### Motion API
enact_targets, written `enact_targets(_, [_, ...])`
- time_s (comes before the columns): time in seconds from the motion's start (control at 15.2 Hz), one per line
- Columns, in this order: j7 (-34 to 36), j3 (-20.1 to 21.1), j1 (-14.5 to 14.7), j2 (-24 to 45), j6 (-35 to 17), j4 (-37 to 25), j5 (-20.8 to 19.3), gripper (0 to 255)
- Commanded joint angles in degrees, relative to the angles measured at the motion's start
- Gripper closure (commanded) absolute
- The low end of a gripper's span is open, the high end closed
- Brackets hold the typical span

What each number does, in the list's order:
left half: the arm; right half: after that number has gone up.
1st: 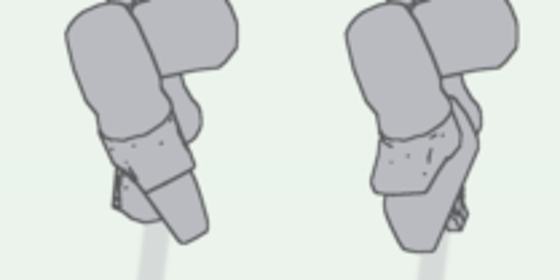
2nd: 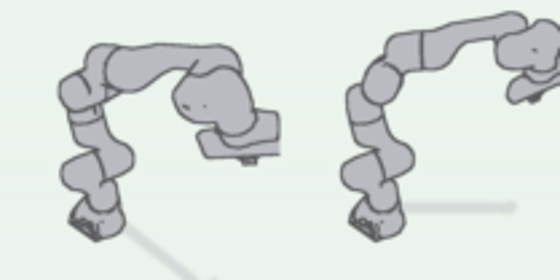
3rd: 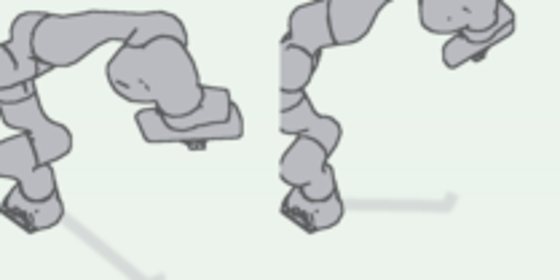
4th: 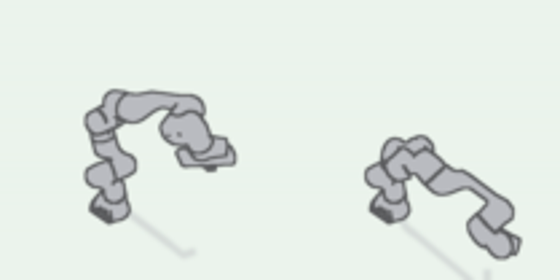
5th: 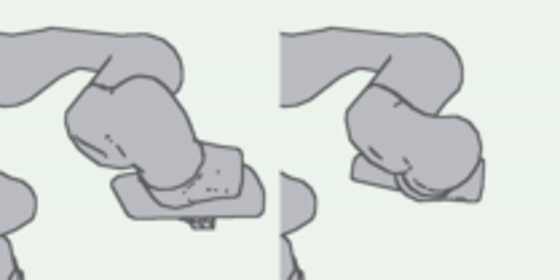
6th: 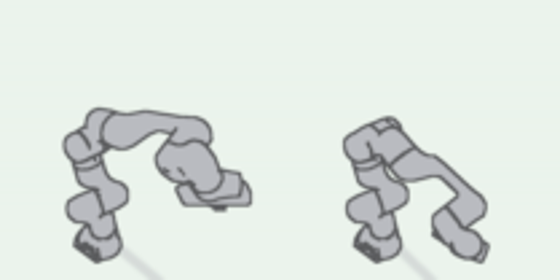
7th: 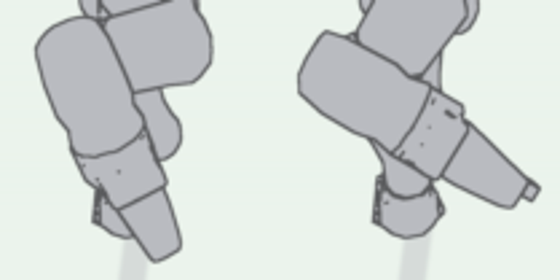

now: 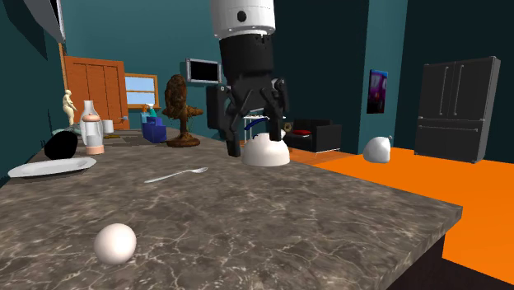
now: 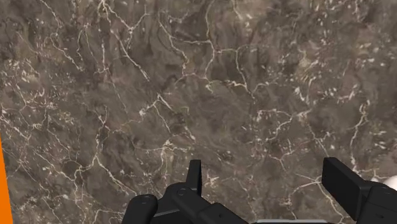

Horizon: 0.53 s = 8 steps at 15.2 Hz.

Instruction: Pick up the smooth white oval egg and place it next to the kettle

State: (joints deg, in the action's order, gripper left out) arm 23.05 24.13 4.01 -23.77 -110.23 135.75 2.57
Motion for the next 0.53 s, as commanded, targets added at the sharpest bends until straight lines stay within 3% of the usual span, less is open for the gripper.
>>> enact_targets(0.0, [3.42,2.49,-0.18,4.0,-1.67,-2.34,-1.05,0])
enact_targets(0.46, [16.9,9.88,-0.38,20.18,-5.91,-12.0,-9.76,0])
